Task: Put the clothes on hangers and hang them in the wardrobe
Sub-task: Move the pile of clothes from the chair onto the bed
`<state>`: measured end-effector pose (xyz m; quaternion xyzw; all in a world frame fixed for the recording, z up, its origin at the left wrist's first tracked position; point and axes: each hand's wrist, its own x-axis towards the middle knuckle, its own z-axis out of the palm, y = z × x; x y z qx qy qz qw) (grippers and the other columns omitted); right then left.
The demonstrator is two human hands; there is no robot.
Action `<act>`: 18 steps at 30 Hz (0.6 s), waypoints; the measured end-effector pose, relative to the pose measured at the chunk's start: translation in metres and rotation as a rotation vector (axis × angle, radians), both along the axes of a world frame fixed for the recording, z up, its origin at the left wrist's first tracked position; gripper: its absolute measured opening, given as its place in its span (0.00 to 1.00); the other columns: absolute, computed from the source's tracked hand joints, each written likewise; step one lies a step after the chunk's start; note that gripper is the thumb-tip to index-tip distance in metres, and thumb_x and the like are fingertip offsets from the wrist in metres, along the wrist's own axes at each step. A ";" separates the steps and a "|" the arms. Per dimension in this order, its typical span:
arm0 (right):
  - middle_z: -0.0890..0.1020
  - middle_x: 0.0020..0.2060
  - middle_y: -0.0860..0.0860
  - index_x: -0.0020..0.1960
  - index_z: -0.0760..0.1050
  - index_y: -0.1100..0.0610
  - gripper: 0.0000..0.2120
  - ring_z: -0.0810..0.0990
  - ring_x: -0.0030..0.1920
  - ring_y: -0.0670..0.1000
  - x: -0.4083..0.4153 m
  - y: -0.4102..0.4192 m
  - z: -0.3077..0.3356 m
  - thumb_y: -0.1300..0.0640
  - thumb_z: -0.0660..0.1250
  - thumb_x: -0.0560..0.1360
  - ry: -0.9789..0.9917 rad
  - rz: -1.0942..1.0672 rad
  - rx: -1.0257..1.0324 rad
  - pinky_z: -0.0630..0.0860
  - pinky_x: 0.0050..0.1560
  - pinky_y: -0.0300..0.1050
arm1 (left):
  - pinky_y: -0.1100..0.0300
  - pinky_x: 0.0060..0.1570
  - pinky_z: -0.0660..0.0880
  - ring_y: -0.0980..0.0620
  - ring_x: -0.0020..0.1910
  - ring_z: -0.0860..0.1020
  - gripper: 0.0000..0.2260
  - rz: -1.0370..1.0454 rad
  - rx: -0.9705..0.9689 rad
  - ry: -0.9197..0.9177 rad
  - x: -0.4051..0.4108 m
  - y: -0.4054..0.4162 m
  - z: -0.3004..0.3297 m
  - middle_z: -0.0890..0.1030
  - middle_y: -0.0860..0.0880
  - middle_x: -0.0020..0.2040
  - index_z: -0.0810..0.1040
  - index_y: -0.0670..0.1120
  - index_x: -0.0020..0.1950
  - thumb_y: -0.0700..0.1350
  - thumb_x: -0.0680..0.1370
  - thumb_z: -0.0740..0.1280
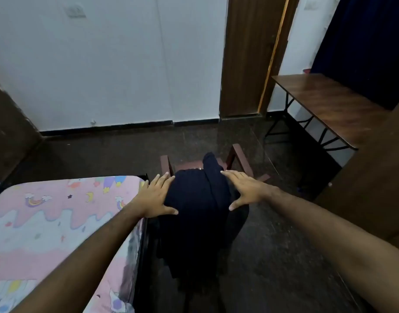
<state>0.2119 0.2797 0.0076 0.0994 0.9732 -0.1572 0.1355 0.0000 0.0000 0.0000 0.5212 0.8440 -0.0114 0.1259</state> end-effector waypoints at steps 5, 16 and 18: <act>0.46 0.82 0.48 0.82 0.37 0.42 0.67 0.49 0.81 0.58 -0.020 0.018 -0.024 0.29 0.78 0.60 -0.098 -0.017 -0.071 0.58 0.77 0.65 | 0.41 0.78 0.55 0.45 0.82 0.47 0.65 -0.014 0.013 -0.124 -0.029 0.016 -0.051 0.48 0.46 0.83 0.31 0.56 0.80 0.72 0.60 0.74; 0.49 0.81 0.48 0.81 0.33 0.40 0.70 0.53 0.81 0.55 -0.054 0.075 -0.088 0.30 0.80 0.58 0.013 0.106 -0.322 0.62 0.76 0.64 | 0.43 0.75 0.60 0.40 0.80 0.53 0.66 0.140 0.169 -0.294 -0.036 0.052 -0.105 0.50 0.41 0.82 0.40 0.55 0.82 0.68 0.58 0.79; 0.50 0.81 0.47 0.82 0.34 0.42 0.69 0.53 0.81 0.53 -0.059 0.079 -0.098 0.32 0.81 0.60 0.046 0.138 -0.364 0.62 0.77 0.61 | 0.46 0.74 0.62 0.43 0.79 0.56 0.64 0.214 0.207 -0.429 -0.034 0.053 -0.108 0.54 0.43 0.80 0.42 0.56 0.82 0.67 0.59 0.79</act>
